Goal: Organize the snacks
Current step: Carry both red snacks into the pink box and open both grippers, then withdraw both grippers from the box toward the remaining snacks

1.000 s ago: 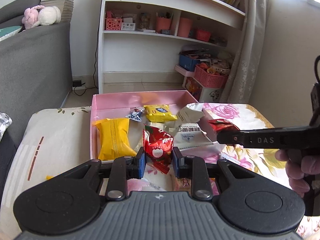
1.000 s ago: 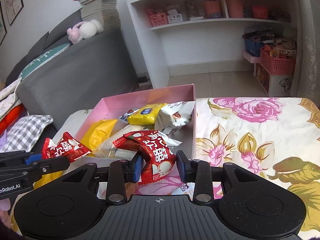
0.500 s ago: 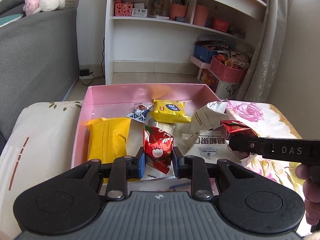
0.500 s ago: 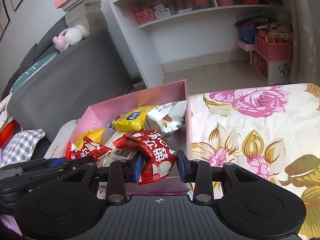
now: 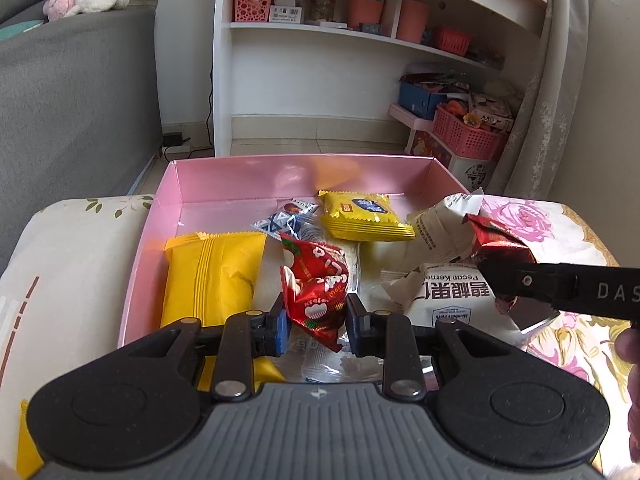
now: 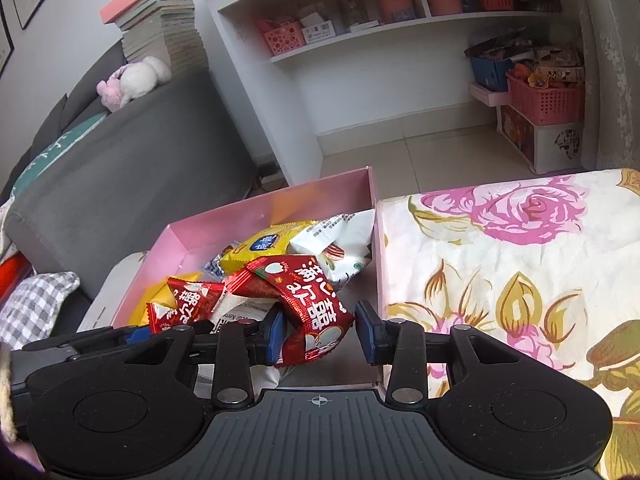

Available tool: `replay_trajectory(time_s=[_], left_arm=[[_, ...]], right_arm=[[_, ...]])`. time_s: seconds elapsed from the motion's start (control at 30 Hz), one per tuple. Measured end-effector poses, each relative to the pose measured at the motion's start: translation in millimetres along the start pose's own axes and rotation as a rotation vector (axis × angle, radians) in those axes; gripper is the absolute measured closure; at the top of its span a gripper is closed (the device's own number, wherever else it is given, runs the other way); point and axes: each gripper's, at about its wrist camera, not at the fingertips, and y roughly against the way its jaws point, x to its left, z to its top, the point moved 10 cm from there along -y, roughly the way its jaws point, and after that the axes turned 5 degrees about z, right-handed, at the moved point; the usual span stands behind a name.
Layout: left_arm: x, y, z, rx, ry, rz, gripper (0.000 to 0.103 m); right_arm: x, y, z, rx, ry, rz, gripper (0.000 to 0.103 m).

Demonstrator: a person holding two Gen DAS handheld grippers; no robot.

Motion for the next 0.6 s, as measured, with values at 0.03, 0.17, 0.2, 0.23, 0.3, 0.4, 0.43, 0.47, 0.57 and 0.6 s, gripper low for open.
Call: replay_trajectory(time_s=[0.03, 0.17, 0.2, 0.23, 0.3, 0.4, 0.43, 0.47, 0.57, 0.6], left_arm=[[1, 1, 0, 0.001, 0.004, -0.007, 0.077], [1, 6, 2, -0.005, 0.009, -0.012, 0.070], [0, 6, 3, -0.006, 0.006, -0.010, 0.068], [1, 8, 3, -0.010, 0.003, -0.006, 0.063], [0, 11, 4, -0.018, 0.000, -0.003, 0.056], [1, 16, 6, -0.025, 0.007, -0.002, 0.048], [1, 19, 6, -0.026, 0.007, -0.001, 0.045], [0, 21, 7, -0.027, 0.005, 0.000, 0.043], [-2, 29, 7, -0.020, -0.022, -0.002, 0.040], [-2, 33, 6, -0.018, -0.029, 0.003, 0.039]], right_arm=[[0, 0, 0, 0.002, 0.001, 0.001, 0.064], [0, 1, 1, 0.010, -0.023, 0.024, 0.056], [1, 2, 2, 0.010, -0.028, 0.028, 0.055], [2, 3, 2, 0.007, -0.026, 0.029, 0.052], [5, 6, 4, 0.003, -0.016, 0.031, 0.046], [9, 12, 6, -0.008, -0.011, 0.033, 0.038], [10, 15, 7, -0.010, -0.010, 0.032, 0.037], [10, 17, 7, -0.011, -0.009, 0.031, 0.036], [10, 24, 8, -0.014, -0.006, 0.024, 0.033], [10, 27, 8, -0.014, -0.004, 0.021, 0.033]])
